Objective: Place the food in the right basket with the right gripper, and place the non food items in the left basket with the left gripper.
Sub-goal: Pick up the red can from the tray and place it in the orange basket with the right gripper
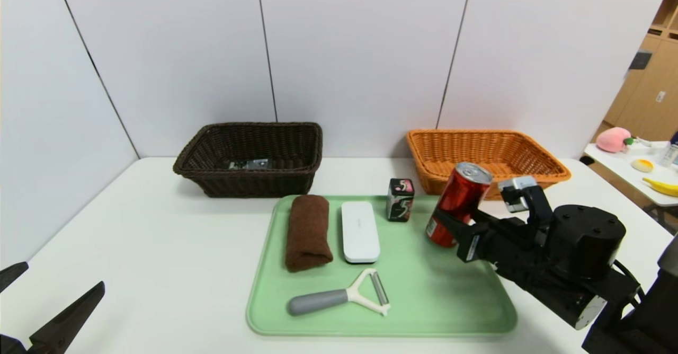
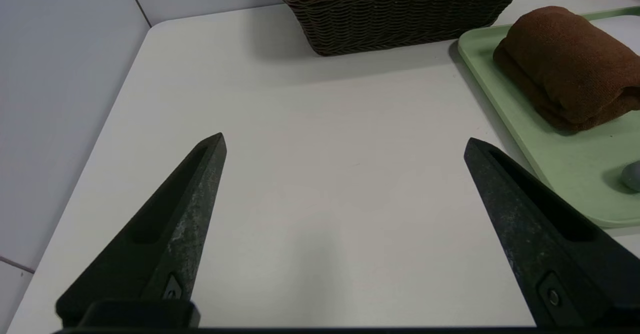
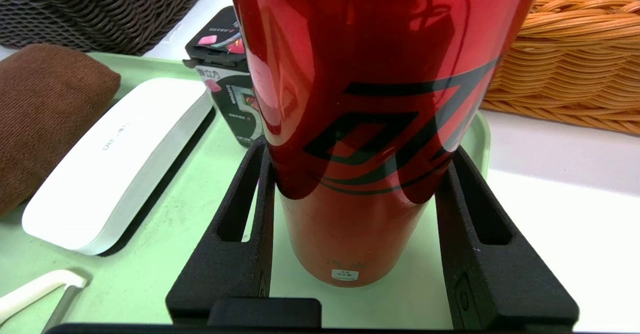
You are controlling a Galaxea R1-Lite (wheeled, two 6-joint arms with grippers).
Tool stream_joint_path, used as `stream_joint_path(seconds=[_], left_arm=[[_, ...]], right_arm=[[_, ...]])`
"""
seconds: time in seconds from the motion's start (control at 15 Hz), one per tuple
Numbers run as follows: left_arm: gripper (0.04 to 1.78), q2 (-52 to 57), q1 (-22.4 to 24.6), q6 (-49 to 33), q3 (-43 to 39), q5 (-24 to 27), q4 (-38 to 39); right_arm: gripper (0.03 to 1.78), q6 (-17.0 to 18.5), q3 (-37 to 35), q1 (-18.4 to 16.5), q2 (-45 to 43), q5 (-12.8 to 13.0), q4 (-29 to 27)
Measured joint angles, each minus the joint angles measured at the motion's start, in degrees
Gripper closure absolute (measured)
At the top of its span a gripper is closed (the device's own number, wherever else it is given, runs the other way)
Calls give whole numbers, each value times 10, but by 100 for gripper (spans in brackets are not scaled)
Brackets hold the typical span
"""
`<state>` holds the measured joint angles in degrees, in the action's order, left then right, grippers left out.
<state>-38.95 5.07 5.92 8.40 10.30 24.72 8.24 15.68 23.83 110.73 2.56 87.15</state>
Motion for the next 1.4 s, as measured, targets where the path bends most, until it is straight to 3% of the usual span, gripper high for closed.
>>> stream_joint_path(seconds=[0.27,0.73,1.07,1.4], left_arm=[[13,1,0,0,-1,1,0],[13,1,0,0,0,1,0],[13,1,0,0,3,0,0],[13,1,0,0,3,0,1]], right_arm=[[92,16,-10,11,-31,-1,-1],[92,13,7,16,-141,-13,-8],[93,-16,108,-32,-203,-13,-136],[93,-59,273,-158,-228,-43,-347]])
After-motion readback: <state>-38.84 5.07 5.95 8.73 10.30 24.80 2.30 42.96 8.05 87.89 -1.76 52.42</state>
